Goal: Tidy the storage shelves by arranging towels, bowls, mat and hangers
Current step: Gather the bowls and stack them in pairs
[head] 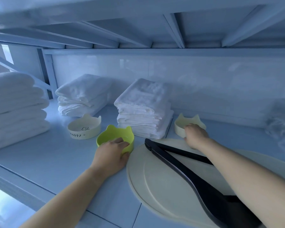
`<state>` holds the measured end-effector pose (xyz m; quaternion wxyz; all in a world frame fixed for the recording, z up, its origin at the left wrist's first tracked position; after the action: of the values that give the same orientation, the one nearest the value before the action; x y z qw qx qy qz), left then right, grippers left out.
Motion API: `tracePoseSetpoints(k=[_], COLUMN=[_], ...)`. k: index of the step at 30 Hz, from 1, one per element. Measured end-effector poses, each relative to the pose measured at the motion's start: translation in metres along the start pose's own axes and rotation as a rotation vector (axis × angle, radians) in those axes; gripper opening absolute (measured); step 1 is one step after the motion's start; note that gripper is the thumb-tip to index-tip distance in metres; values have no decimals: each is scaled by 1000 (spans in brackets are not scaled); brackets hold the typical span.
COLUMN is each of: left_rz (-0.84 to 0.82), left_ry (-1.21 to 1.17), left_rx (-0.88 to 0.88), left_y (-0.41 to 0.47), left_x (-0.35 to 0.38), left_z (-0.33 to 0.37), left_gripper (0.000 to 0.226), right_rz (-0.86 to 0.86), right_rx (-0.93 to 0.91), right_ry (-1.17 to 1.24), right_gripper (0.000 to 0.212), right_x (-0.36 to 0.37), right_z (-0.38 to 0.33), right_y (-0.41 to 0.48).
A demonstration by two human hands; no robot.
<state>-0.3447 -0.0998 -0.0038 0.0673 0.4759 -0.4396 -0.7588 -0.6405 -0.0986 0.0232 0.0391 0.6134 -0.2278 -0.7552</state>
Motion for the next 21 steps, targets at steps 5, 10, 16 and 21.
tracePoseSetpoints(k=[5,10,16,21], left_rz=[-4,122,219,230], left_ry=[9,-20,-46,-124], left_rx=[-5,0,97,193], left_y=[2,16,28,28], left_x=[-1,-24,-57,-65], left_z=[1,4,45,106], left_gripper=[27,20,24,23], right_rz=[4,106,236,320], right_rx=[71,100,81,66], right_ry=[84,236,313,396], right_gripper=[19,17,4,9], right_x=[0,-14,-41,-67], right_z=[10,20,31,48], right_y=[-2,-9,-22,-46])
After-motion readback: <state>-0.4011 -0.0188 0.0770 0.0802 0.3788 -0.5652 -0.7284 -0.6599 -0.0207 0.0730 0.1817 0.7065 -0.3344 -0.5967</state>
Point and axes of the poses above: each hand's wrist, its own y-axis towards the middle knuckle, its own x-axis out of the palm, z = x × y, the point moved 4 cm from there along y, towards the middle knuckle, and after that the axes turned 13 degrees about z, right-handed, at the moved point
